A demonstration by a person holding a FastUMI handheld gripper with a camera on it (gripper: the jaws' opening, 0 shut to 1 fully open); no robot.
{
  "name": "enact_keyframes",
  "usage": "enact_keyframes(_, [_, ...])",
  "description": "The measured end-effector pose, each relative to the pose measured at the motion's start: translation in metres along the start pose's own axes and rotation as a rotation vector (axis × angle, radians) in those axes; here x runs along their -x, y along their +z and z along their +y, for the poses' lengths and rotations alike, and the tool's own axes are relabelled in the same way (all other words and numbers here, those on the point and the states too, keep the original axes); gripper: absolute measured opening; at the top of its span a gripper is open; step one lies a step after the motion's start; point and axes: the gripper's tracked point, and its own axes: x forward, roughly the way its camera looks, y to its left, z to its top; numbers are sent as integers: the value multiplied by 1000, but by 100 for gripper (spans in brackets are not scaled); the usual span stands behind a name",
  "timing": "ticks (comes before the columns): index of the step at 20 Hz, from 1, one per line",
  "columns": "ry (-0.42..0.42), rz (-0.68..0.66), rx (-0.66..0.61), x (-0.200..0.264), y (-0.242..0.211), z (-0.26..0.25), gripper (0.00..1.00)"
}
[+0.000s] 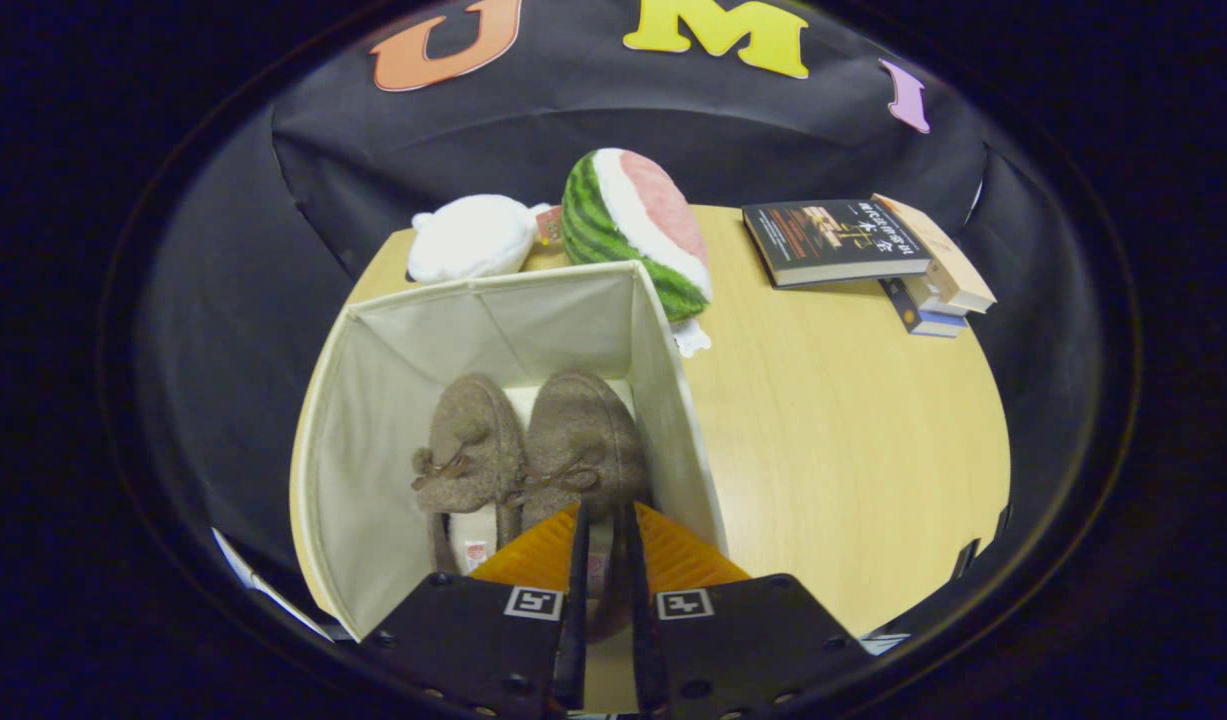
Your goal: Open the storage box then place both shoes into the box .Put the left shoe in first, then the right shoe, with the right side of both shoes facing outward in a uniform manner.
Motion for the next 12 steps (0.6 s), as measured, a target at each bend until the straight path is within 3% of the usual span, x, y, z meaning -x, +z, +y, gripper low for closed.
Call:
enact_keyframes(1, [15, -14, 1, 5, 3, 2, 25])
enact_keyframes(4, [73, -108, 37, 37, 21, 3, 56])
enact_keyframes(8, [80, -319, 68, 100, 60, -27, 98])
enact_keyframes(12, [59, -460, 9, 153, 81, -86, 98])
